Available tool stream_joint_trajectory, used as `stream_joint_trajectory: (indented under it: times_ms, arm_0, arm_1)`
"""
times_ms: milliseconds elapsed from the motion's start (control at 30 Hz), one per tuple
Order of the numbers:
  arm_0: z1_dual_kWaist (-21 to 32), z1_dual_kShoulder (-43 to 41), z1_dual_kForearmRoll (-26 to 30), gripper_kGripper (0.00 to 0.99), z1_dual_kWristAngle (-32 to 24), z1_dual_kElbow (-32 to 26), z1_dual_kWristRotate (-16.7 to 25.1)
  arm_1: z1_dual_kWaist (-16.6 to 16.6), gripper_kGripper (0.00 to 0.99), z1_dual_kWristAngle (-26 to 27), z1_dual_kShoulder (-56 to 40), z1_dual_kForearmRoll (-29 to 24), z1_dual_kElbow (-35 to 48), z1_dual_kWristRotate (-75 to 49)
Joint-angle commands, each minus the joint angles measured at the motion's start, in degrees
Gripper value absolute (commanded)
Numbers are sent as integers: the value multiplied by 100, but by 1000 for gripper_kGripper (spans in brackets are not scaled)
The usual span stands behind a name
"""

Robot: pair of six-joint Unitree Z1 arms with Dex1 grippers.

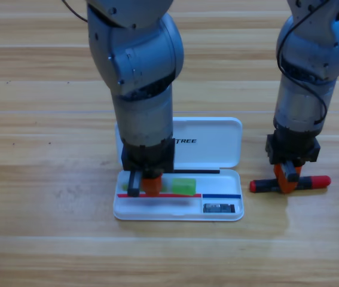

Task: Clean up eraser and pencils

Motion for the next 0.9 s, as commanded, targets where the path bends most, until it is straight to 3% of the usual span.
stream_joint_trajectory:
  times_ms: [33, 200, 900]
  arm_0:
    - [132, 266, -37, 0, -94, 109, -71]
    - [132, 337, -46, 0, -112, 82, -106]
    - [132, 565, -107, 0, -156, 3, -221]
  arm_1:
    - [-93, 0, 20, -788, 130, 259, 125]
    - [39, 0, 91, -1184, 218, 417, 178]
    - [153, 0, 108, -973, 218, 338, 292]
